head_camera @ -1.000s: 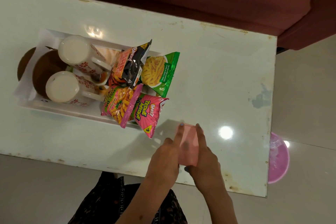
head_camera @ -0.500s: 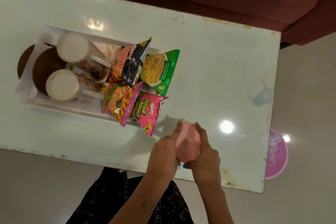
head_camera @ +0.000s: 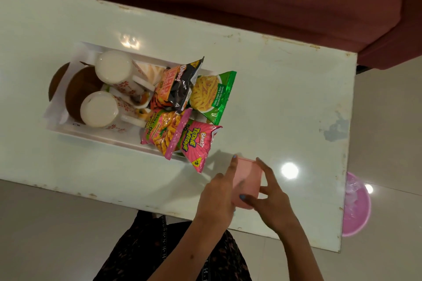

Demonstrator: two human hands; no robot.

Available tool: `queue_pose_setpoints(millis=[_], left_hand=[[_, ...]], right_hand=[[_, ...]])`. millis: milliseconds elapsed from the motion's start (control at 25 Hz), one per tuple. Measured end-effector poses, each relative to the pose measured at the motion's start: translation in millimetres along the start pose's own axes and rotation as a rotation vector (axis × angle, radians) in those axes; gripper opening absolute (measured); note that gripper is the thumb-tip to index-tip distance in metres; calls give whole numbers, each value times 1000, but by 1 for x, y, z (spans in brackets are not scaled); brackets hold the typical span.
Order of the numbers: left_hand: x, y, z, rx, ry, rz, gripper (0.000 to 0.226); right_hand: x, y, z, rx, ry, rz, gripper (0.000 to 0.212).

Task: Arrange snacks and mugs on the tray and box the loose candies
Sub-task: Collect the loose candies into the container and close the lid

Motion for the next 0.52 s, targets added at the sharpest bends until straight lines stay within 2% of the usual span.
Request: queue_pose_setpoints(millis=[40,120,200,280,360,440,480,520], left_hand=[[2,2,-3,-4,58,-9,115],[9,11,-7,-32,240,-2,118],[25,25,-10,-73,364,51,114],[39,46,-17,-106,385,38,92],[51,65,-25,-76,352,-23,63],[63,79,-27,20,307,-46,51],[72,81,-30,120,298,-11,52],[82,82,-32,290,285,5,55]], right_hand=[[-5,-1,0,-45,1,-20,84],[-22,-1,1,-156,-35,-85,56],[-34,-2,3,-220,-189,-158,31],[-33,-8,12,-297,-298,-162,17],[-14,-21,22,-379,-345,-108,19],[12,-37,28,-439,-345,-37,18],[23,-46,29,-454,-325,-15,18],[33,-53,28,-455,-304,-3,19]])
Point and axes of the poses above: each hand's wrist, its own y-axis away from the middle knuckle, its own z-axis out of the back of the hand, x = y × z, the point moved 6 cm from there along -y, towards the middle knuckle, and after that the axes turned 1 degree about y, right-handed, at the moved point
